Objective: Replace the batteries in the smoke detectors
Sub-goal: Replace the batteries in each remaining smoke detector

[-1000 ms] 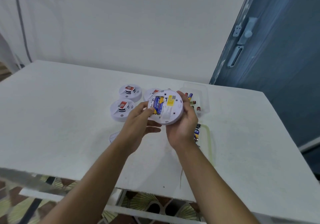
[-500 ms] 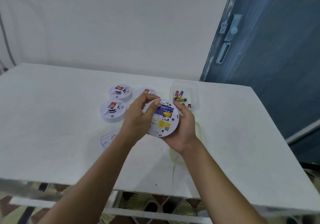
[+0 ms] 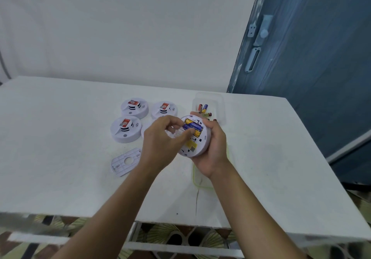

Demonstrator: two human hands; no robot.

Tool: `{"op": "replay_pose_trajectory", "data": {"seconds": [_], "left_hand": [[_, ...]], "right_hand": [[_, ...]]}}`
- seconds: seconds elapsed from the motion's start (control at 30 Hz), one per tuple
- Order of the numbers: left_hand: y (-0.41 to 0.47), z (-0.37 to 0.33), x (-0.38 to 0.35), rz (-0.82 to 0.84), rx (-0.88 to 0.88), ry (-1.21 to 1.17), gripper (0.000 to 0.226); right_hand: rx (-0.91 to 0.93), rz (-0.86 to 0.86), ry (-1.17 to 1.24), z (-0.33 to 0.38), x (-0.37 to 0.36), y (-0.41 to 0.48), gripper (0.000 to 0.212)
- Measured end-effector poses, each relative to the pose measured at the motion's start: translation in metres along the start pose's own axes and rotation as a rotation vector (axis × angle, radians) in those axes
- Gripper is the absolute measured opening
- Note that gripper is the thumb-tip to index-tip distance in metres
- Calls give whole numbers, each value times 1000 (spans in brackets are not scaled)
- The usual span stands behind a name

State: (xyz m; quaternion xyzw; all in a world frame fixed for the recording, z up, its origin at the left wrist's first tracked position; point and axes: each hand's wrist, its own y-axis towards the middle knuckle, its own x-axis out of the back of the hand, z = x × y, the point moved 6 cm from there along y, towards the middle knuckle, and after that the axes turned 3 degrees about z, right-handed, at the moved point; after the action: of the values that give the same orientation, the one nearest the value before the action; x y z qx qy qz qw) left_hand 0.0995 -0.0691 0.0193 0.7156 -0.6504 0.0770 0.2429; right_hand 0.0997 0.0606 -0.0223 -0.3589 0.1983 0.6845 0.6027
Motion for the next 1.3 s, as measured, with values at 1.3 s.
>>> {"op": "replay_pose_trajectory", "data": {"seconds": [1.3], "left_hand": [[-10, -26, -21, 71, -227, 359, 44]], "right_hand": [[333, -124, -411, 14, 7, -1, 33]]}}
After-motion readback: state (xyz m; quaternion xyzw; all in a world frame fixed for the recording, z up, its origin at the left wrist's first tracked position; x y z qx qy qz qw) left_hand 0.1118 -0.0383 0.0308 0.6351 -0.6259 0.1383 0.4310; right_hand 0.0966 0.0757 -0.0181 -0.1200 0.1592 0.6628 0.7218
